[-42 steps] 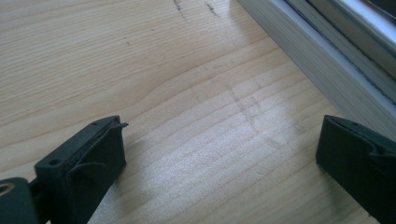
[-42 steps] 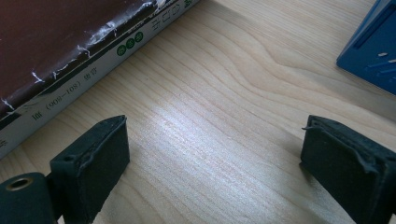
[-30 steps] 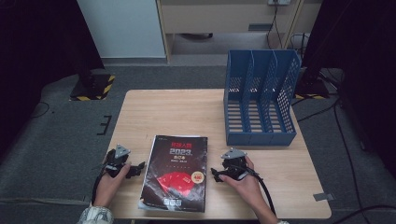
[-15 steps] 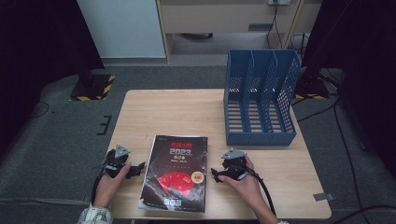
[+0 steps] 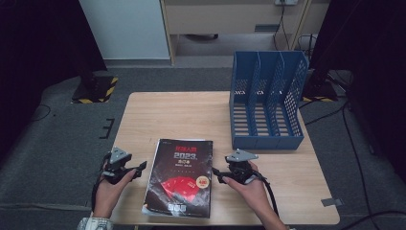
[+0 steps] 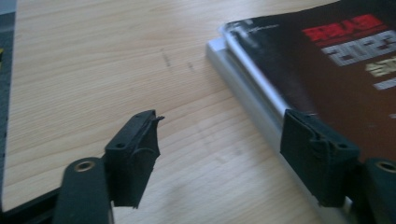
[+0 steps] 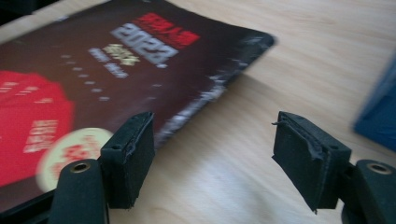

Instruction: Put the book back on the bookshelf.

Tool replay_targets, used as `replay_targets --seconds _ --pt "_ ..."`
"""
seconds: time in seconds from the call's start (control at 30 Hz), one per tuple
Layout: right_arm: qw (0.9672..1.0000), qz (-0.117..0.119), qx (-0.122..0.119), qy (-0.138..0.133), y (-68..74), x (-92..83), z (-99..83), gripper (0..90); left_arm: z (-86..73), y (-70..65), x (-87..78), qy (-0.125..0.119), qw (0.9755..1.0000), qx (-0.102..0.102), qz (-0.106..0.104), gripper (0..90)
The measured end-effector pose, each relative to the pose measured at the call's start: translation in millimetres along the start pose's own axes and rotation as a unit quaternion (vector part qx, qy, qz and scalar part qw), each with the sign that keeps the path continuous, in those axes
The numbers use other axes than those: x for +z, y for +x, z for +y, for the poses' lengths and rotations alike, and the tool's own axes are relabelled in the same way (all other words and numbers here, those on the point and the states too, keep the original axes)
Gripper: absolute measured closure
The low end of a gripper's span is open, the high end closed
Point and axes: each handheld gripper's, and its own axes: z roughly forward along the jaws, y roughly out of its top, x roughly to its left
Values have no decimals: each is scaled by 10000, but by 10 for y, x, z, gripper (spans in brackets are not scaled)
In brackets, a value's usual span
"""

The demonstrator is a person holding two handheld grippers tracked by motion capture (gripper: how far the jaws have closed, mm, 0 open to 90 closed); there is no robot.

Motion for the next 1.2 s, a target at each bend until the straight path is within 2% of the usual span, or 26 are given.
replay_targets --seconds 0.07,0.2,0.33,0.4,0.5,0.6,0.73,0.8,0.93,1.2 --pt "9998 191 13 32 49 12 13 301 20 -87 -8 38 9999 97 -101 325" --pt "9990 408 -40 160 100 63 19 277 21 -259 21 189 9988 310 -326 386" --pt "9979 554 -51 319 95 143 21 226 9 -332 92 272 9977 393 -476 422" --pt "9972 636 -16 386 105 181 21 198 -1 -348 117 293 9972 362 -593 426" --pt "9960 745 -28 483 122 233 17 172 -11 -351 137 321 9971 336 -606 424" --pt "9951 819 15 552 145 290 21 153 -31 -339 151 332 9965 213 -739 423" --pt "9935 957 182 585 135 361 24 146 -31 -351 165 367 9956 187 -843 424" --pt "9940 927 133 566 145 360 37 177 -30 -353 165 373 9956 198 -841 425" --pt "9942 894 -2 604 186 339 79 168 -34 -344 169 388 9953 169 -872 425" --pt "9944 913 -28 538 213 322 249 169 -36 -353 172 414 9945 196 -939 425"
